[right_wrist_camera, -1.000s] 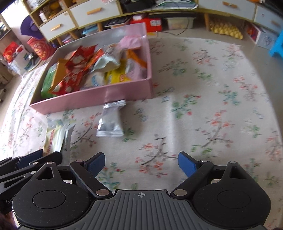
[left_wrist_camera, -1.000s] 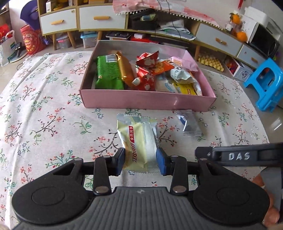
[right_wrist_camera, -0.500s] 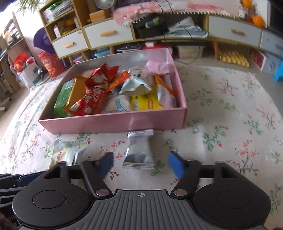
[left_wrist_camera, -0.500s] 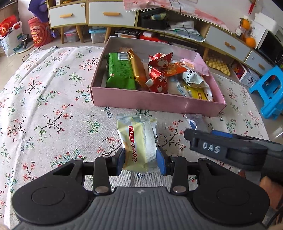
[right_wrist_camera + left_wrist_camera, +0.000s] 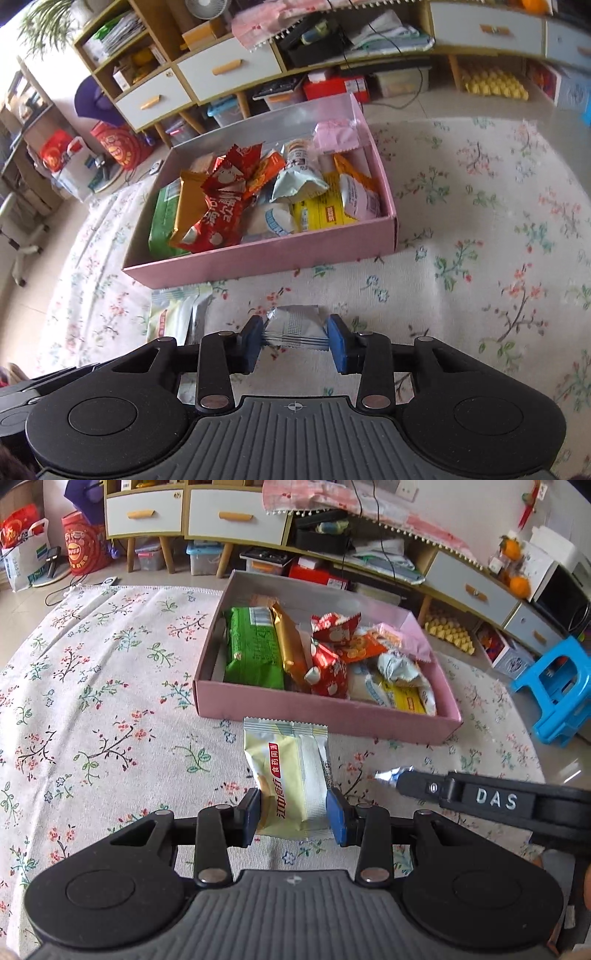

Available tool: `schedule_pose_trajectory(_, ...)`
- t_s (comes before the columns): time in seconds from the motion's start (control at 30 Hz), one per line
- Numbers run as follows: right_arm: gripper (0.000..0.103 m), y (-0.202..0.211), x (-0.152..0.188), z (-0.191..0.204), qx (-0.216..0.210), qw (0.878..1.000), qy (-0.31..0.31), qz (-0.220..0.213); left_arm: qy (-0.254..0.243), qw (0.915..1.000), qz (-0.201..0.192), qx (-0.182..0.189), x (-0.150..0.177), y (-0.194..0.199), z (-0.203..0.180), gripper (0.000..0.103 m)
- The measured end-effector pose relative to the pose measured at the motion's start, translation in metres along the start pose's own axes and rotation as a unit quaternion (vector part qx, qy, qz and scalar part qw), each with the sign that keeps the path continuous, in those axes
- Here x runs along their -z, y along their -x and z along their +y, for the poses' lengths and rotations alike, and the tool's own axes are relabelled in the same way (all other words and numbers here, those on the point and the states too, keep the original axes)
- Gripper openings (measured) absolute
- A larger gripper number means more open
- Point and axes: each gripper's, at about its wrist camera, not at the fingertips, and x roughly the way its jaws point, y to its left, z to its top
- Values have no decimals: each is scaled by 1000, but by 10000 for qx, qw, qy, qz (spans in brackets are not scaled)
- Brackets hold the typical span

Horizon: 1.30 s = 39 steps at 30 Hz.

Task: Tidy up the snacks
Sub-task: 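Lower both packs into the pink box and open both tools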

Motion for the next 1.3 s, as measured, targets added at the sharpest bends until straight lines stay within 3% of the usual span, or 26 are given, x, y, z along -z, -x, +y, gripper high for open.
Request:
schedule_pose_trajectory(0.53, 36, 21, -20, -14, -450, 9976, -506, -158, 229, 9959, -798, 350, -36, 16, 14, 35)
schedule_pose_trajectory(0.7, 36, 22, -44, -15, -370, 9981, -401, -298, 273, 9937, -1042, 304, -57, 15, 16, 35)
schedule_pose_trajectory(0.8, 36, 26, -63, -27, -513, 9958, -648, -393, 243, 9923, -1193, 213, -75, 13, 18, 35)
schedule_pose_trajectory(1.1, 36, 4, -100, -57, -402, 9900, -1221, -585, -81, 9927, -1178, 254, -103, -20, 10, 36)
schedule_pose_trajectory(1.3, 36, -12, -113, -51, -485, 9884, -1301, -620, -210, 9942, -1030, 220, -108, -35, 3, 36)
